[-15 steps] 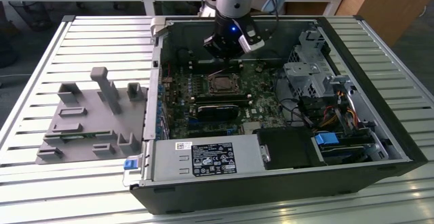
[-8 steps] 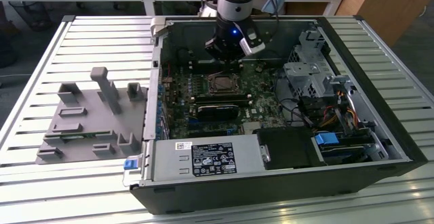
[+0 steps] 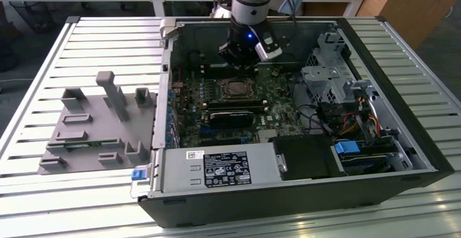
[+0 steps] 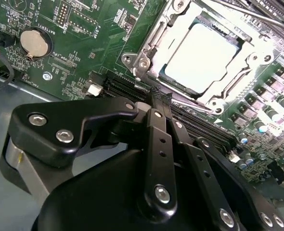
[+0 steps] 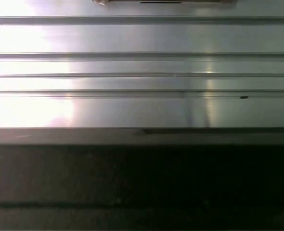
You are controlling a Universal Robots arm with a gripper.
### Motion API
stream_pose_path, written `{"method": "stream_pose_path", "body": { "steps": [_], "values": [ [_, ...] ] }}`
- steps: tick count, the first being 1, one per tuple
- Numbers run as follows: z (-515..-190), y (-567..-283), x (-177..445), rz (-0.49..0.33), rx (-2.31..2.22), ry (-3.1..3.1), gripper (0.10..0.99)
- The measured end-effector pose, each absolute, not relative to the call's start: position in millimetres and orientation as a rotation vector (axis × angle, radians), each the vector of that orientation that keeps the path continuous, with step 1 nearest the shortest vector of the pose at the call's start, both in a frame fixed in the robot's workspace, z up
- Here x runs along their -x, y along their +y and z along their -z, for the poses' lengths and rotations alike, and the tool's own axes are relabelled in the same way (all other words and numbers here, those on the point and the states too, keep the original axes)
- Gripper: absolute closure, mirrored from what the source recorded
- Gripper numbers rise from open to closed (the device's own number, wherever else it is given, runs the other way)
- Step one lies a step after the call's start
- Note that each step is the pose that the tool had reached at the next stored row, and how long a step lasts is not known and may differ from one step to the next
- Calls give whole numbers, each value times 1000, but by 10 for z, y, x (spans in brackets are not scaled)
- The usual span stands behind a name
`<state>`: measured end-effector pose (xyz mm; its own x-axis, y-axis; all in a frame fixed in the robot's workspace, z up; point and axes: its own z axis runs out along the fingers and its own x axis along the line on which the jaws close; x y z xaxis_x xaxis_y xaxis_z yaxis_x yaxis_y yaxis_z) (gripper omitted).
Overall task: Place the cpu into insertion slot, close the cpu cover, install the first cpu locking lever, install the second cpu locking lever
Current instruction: 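Install the first cpu locking lever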
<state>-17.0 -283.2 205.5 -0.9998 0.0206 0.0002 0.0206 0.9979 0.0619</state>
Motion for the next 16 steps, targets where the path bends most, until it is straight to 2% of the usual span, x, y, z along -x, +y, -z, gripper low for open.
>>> {"method": "stream_pose_path", "body": {
  "steps": [16],
  "values": [
    [-1998, -2826, 163, -83, -32, 3140, 980]
  ]
}}
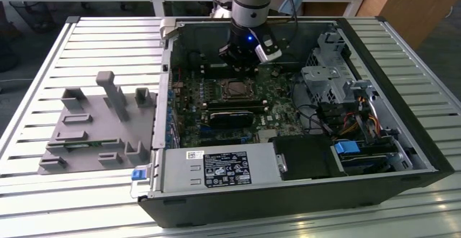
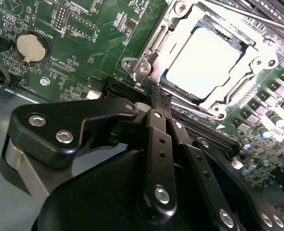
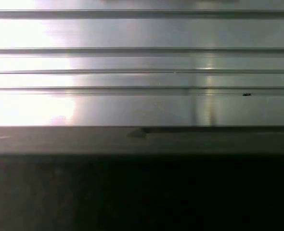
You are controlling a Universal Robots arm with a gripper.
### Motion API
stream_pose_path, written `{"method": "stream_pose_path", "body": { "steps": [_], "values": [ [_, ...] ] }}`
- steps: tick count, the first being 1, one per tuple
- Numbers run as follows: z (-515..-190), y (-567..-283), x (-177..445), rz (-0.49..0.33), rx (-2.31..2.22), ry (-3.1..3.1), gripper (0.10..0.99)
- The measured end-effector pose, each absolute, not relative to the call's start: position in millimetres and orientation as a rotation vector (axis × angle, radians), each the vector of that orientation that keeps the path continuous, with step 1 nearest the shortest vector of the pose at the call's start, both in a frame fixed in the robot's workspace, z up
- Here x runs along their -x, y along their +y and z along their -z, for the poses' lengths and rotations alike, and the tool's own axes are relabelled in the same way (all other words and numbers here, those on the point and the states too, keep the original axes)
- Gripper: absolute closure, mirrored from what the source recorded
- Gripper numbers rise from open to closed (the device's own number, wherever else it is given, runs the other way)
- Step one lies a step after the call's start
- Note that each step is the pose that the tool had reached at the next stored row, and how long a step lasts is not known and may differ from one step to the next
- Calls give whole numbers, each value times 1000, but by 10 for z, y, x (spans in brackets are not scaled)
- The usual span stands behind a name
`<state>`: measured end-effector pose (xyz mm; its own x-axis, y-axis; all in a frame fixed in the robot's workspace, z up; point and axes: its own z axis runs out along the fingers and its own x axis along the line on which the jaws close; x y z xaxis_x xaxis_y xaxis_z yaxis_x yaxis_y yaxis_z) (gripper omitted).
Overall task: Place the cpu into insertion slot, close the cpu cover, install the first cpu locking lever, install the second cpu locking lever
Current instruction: 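Install the first cpu locking lever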
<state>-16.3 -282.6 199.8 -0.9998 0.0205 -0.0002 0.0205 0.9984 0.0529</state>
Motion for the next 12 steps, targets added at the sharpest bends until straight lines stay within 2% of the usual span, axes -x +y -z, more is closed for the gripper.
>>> {"method": "stream_pose_path", "body": {
  "steps": [12],
  "values": [
    [-1988, -2825, 164, -64, -32, 3140, 980]
  ]
}}
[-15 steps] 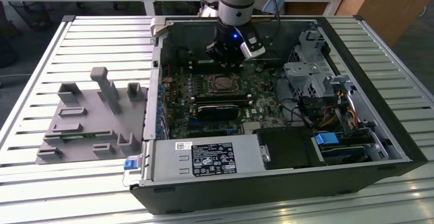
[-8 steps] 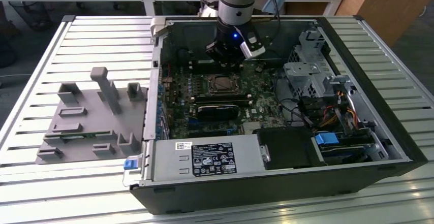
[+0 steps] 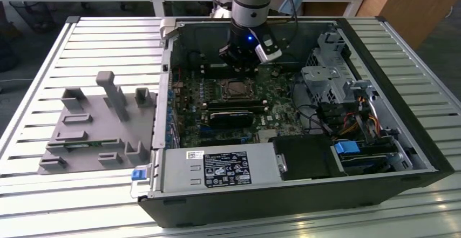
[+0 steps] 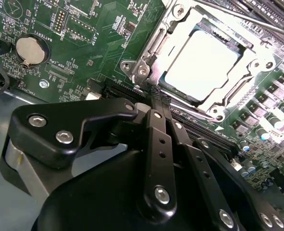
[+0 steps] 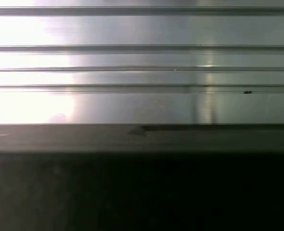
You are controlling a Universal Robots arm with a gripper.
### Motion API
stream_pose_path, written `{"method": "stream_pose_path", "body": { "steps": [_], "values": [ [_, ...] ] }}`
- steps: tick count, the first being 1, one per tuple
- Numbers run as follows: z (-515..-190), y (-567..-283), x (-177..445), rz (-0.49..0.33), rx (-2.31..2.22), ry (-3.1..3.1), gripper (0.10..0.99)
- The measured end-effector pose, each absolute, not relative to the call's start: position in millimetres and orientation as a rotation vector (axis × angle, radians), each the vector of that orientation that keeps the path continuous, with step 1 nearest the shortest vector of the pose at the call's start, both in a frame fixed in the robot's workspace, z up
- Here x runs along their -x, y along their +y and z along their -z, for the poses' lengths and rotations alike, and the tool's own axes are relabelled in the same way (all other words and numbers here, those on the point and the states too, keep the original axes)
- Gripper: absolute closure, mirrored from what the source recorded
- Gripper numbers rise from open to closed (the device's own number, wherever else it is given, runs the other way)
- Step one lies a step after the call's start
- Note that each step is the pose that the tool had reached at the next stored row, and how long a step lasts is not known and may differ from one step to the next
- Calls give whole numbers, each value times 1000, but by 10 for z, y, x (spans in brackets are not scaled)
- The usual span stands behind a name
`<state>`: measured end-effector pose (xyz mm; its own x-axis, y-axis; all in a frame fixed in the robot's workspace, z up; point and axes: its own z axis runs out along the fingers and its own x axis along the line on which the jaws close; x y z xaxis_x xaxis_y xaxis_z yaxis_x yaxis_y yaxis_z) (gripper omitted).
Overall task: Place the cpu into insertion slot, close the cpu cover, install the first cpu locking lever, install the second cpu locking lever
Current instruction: 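Install the first cpu locking lever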
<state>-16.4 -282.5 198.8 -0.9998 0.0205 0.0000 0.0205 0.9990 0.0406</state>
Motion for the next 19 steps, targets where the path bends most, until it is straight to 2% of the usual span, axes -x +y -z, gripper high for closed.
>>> {"method": "stream_pose_path", "body": {
  "steps": [19],
  "values": [
    [-2001, -2825, 161, -61, -32, 3140, 980]
  ]
}}
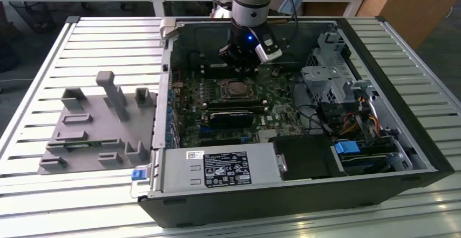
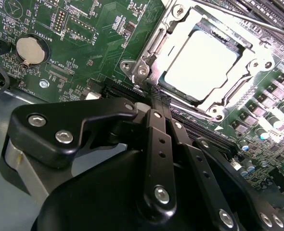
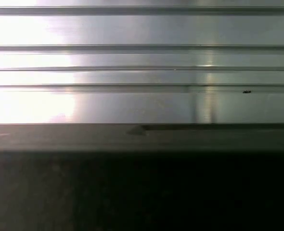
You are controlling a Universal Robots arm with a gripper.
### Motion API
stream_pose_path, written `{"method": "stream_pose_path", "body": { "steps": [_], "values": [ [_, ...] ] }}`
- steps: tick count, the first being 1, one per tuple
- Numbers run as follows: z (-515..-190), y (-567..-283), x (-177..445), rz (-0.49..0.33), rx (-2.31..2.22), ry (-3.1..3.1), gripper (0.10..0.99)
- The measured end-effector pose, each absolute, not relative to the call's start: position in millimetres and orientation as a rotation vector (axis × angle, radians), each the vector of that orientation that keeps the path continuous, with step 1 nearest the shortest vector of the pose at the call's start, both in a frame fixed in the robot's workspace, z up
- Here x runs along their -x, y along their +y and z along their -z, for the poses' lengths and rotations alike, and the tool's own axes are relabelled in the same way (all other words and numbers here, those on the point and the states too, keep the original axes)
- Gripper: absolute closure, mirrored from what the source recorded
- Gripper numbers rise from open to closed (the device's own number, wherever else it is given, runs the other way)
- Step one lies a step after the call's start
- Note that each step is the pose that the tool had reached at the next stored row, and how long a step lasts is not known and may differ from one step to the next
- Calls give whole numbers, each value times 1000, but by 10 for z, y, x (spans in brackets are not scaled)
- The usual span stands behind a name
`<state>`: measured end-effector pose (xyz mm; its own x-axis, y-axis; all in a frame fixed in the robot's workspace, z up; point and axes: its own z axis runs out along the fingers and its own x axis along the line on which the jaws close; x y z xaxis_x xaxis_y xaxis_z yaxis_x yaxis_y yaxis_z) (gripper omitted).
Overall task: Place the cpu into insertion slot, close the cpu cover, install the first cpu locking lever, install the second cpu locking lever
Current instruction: 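Install the first cpu locking lever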
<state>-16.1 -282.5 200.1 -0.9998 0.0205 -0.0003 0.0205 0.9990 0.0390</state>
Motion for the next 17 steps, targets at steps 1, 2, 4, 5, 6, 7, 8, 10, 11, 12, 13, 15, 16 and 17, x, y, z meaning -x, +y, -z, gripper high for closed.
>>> {"method": "stream_pose_path", "body": {
  "steps": [1, 2, 4, 5, 6, 7, 8, 10, 11, 12, 13, 15, 16, 17],
  "values": [
    [-2001, -2825, 160, -60, -32, 3140, 980],
    [-2000, -2825, 160, -59, -32, 3140, 980],
    [-1999, -2825, 159, -56, -32, 3140, 980],
    [-1998, -2825, 159, -55, -32, 3140, 980],
    [-1997, -2825, 159, -54, -32, 3140, 980],
    [-1996, -2825, 159, -53, -32, 3140, 980],
    [-1995, -2825, 159, -52, -32, 3140, 980],
    [-1994, -2825, 159, -50, -32, 3140, 980],
    [-1993, -2825, 159, -48, -32, 3140, 980],
    [-1993, -2825, 159, -46, -32, 3140, 980],
    [-1992, -2825, 159, -45, -32, 3140, 980],
    [-1990, -2825, 159, -43, -32, 3140, 980],
    [-1989, -2825, 159, -43, -32, 3140, 980],
    [-1987, -2825, 159, -42, -32, 3140, 980]
  ]
}}
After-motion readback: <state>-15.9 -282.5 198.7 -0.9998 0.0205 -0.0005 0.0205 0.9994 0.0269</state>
